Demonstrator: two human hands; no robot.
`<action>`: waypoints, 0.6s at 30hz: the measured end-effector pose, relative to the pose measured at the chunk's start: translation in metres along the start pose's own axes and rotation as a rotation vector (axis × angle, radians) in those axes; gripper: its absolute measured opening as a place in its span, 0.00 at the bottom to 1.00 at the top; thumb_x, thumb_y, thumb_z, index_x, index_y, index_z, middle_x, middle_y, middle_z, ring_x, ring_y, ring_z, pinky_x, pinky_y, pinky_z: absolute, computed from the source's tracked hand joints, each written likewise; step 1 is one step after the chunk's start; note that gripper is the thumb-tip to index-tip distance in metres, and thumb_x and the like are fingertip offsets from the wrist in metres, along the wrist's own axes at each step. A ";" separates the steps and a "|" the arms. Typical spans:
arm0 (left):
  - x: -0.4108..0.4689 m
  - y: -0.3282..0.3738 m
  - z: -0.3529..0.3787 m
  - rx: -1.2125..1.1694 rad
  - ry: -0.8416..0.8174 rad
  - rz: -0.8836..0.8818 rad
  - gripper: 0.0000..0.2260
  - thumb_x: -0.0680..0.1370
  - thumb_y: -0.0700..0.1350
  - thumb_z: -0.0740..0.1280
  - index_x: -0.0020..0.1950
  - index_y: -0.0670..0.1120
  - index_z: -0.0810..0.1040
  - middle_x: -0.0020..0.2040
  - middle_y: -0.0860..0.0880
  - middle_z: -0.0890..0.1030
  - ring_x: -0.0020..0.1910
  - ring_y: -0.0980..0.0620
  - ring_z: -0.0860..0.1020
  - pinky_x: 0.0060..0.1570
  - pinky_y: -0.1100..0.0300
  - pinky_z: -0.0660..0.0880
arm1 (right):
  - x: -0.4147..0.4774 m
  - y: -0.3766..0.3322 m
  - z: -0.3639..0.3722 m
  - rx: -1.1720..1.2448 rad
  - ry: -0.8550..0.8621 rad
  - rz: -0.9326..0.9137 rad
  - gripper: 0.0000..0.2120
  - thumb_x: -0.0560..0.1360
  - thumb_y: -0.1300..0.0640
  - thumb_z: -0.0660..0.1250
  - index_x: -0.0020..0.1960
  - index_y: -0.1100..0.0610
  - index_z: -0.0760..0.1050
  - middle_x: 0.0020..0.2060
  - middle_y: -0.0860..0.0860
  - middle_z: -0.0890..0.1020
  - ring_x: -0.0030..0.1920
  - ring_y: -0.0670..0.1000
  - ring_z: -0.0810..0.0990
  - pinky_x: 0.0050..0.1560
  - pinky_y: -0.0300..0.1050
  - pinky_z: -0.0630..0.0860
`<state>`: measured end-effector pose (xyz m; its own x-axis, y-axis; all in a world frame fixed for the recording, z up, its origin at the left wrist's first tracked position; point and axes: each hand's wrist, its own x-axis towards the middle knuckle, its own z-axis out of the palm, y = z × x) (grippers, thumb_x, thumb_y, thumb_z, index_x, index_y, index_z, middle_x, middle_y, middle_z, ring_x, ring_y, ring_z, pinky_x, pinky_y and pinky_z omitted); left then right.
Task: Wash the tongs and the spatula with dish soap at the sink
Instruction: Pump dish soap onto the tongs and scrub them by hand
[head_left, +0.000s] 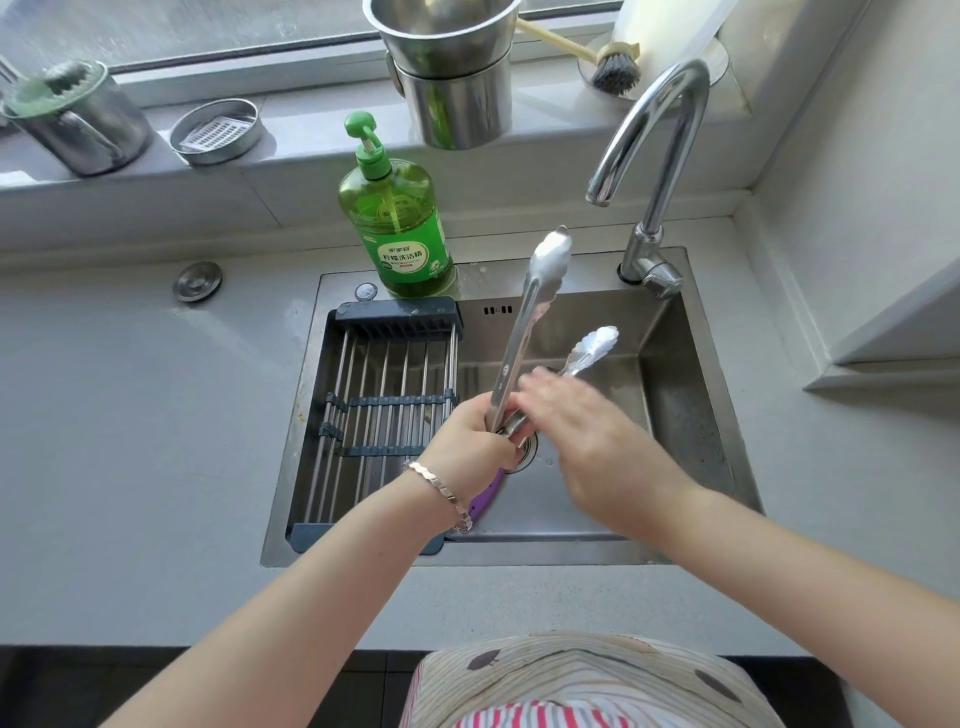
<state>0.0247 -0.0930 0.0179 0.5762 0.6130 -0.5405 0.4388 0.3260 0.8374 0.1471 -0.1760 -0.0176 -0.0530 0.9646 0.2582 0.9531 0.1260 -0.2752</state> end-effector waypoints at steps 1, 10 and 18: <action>0.000 0.000 0.000 0.014 0.001 0.016 0.17 0.67 0.22 0.57 0.43 0.42 0.75 0.35 0.47 0.73 0.35 0.55 0.72 0.38 0.62 0.68 | -0.003 -0.006 0.002 0.036 -0.009 -0.073 0.26 0.67 0.69 0.49 0.61 0.70 0.75 0.61 0.64 0.76 0.64 0.61 0.73 0.71 0.48 0.57; 0.000 -0.006 0.002 0.130 0.096 0.044 0.19 0.72 0.24 0.57 0.54 0.44 0.75 0.37 0.50 0.72 0.39 0.53 0.71 0.47 0.56 0.71 | 0.005 -0.013 0.002 1.355 0.157 1.031 0.21 0.72 0.54 0.71 0.63 0.60 0.74 0.54 0.51 0.82 0.57 0.49 0.79 0.62 0.45 0.74; 0.001 -0.012 0.010 0.271 0.104 0.098 0.11 0.75 0.29 0.59 0.48 0.45 0.70 0.36 0.51 0.72 0.36 0.53 0.70 0.43 0.54 0.70 | 0.034 -0.019 0.005 1.336 0.203 1.214 0.17 0.78 0.55 0.62 0.36 0.63 0.80 0.28 0.52 0.84 0.29 0.50 0.82 0.30 0.38 0.79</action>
<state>0.0269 -0.1029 0.0064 0.5573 0.7072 -0.4350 0.5605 0.0661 0.8255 0.1257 -0.1441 -0.0078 0.5424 0.6250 -0.5614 -0.4285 -0.3690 -0.8248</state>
